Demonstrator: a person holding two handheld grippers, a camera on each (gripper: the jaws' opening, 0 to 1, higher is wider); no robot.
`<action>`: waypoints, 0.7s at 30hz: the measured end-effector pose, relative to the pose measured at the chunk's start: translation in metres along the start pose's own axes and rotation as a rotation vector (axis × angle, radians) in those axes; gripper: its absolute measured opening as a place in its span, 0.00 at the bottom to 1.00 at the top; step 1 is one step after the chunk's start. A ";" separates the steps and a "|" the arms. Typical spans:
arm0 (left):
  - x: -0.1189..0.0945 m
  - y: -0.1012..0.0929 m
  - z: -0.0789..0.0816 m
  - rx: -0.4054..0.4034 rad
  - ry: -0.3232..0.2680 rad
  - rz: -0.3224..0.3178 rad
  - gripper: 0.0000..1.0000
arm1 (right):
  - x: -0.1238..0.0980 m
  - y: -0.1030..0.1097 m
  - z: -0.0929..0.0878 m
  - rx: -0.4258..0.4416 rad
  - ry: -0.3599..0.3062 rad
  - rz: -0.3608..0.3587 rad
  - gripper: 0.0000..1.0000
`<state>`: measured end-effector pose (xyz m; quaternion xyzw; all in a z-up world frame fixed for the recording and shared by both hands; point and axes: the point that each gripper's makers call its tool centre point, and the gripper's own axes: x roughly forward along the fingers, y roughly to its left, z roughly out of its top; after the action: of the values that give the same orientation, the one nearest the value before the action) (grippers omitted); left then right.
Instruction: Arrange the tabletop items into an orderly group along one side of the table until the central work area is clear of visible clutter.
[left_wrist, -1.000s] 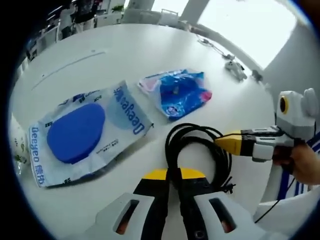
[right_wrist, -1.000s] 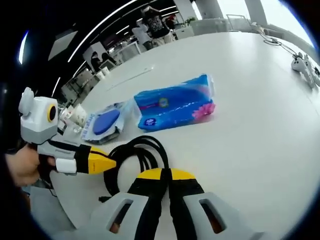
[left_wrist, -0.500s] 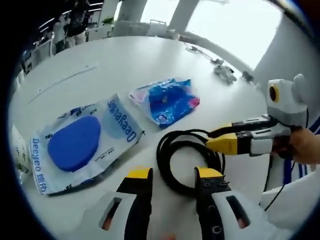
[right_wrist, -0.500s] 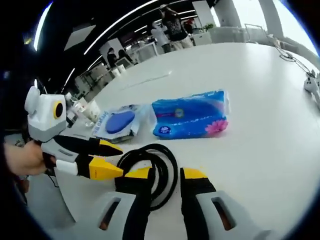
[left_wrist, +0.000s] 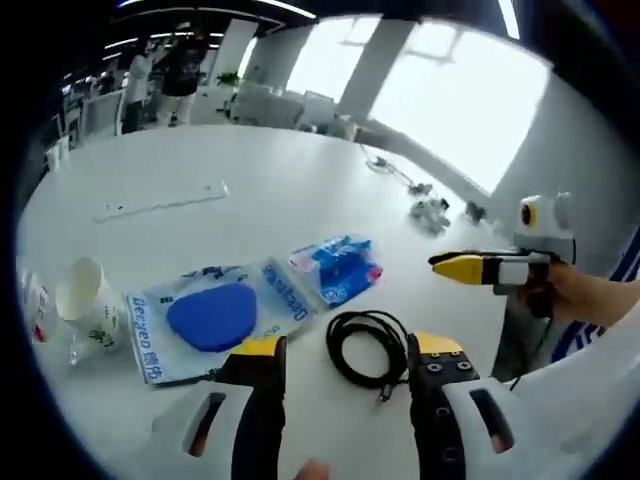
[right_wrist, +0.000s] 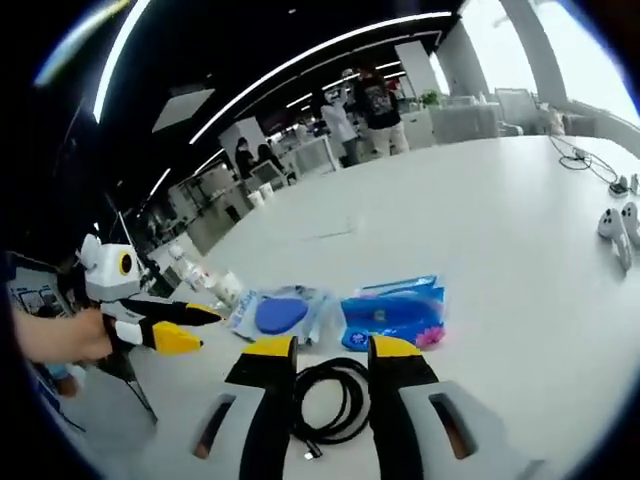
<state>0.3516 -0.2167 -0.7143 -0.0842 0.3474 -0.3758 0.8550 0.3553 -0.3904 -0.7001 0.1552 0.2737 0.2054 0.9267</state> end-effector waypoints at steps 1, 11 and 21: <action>-0.008 0.001 0.003 0.004 -0.011 0.001 0.45 | -0.006 0.002 0.006 0.009 -0.022 -0.004 0.26; -0.113 0.020 0.023 -0.009 -0.179 0.084 0.54 | -0.075 0.014 0.038 0.081 -0.191 -0.064 0.34; -0.187 0.046 -0.013 -0.004 -0.174 0.186 0.79 | -0.113 0.034 0.002 0.013 -0.161 -0.101 0.63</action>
<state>0.2811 -0.0514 -0.6431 -0.0854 0.2791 -0.2854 0.9129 0.2601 -0.4138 -0.6352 0.1631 0.2073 0.1435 0.9538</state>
